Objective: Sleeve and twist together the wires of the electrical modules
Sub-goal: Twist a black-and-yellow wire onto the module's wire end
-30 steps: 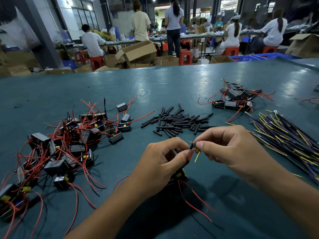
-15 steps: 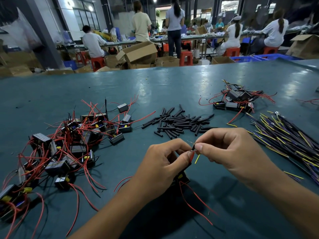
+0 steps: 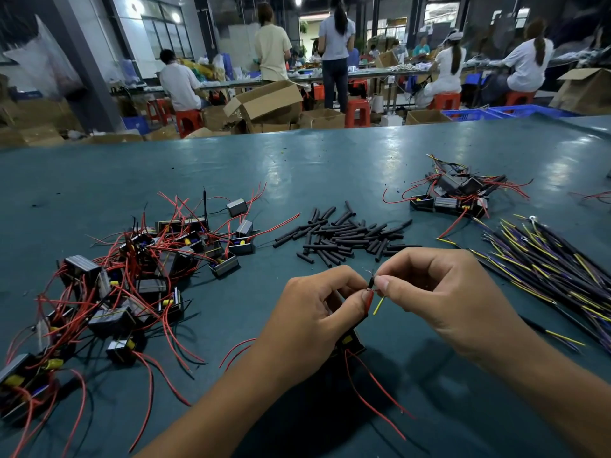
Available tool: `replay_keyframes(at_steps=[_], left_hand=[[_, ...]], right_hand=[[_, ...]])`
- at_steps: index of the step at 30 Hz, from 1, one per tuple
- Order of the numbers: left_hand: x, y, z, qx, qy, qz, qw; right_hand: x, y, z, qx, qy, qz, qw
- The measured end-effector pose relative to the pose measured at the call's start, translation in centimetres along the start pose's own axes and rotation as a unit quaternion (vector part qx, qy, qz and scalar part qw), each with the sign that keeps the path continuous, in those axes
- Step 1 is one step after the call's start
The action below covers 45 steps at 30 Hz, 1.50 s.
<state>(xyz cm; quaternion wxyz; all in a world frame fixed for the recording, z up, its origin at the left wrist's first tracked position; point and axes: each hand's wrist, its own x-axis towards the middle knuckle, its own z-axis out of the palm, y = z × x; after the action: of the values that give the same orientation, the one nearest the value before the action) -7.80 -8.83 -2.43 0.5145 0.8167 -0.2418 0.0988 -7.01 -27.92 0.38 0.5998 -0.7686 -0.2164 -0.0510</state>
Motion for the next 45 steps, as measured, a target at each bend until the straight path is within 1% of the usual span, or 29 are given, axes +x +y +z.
replay_keyframes(at_steps=[5,9,15,20,22,24,25,28,30,33,36,40,41,42,43,44,45], left_hand=[[0.0,-0.1,0.0,0.032,-0.004,0.021,0.999],[-0.1,0.0,0.0,0.038,-0.006,0.024,0.999],[-0.1,0.5,0.0,0.053,0.012,0.030,0.998],[-0.1,0.8,0.1,0.098,0.025,0.041,0.994],[0.0,1.0,-0.1,0.153,0.071,0.074,0.983],[0.3,1.1,-0.5,0.221,0.135,0.128,0.957],[0.4,1.1,-0.8,0.236,0.148,0.151,0.949],[0.5,1.3,-1.3,0.259,0.125,0.200,0.937],[0.5,1.5,-1.4,0.282,0.105,0.208,0.931],[0.6,1.8,-1.9,0.292,0.078,0.204,0.931],[0.4,2.6,-2.0,0.246,0.032,0.158,0.956],[0.1,3.4,-1.9,0.190,-0.003,0.081,0.978],[0.0,3.6,-1.9,0.147,-0.012,0.046,0.988],[0.0,3.8,-1.9,0.083,-0.023,-0.006,0.996],[-0.1,4.0,-2.0,0.004,-0.034,-0.071,0.997],[-0.1,4.1,-1.9,-0.083,-0.048,-0.142,0.985],[0.0,4.2,-1.8,-0.160,-0.064,-0.205,0.964]], right_hand=[[0.0,0.0,0.0,0.010,-0.004,0.005,1.000],[0.0,0.2,0.1,-0.009,-0.002,-0.006,1.000],[-0.1,0.4,0.2,-0.049,0.020,-0.027,0.998],[-0.3,0.5,0.7,-0.049,0.044,-0.037,0.997],[-0.3,0.4,0.7,-0.051,0.044,-0.042,0.997],[-0.4,0.3,0.6,-0.066,0.034,-0.058,0.996],[-0.5,0.2,0.5,-0.077,0.027,-0.070,0.994],[-0.6,0.0,0.5,-0.098,0.011,-0.103,0.990],[-0.6,-0.2,0.4,-0.116,0.001,-0.128,0.985],[-0.5,-0.3,0.1,-0.166,-0.009,-0.167,0.972],[-0.6,-0.6,0.1,-0.212,-0.013,-0.198,0.957],[-0.8,-0.9,0.2,-0.231,-0.020,-0.213,0.949],[-0.9,-0.9,0.3,-0.237,-0.022,-0.222,0.946],[-0.9,-0.9,0.4,-0.246,-0.023,-0.232,0.941],[-1.0,-1.0,0.5,-0.257,-0.023,-0.242,0.935],[-1.1,-1.0,0.6,-0.268,-0.024,-0.254,0.929],[-1.1,-0.9,0.7,-0.276,-0.026,-0.264,0.924]])
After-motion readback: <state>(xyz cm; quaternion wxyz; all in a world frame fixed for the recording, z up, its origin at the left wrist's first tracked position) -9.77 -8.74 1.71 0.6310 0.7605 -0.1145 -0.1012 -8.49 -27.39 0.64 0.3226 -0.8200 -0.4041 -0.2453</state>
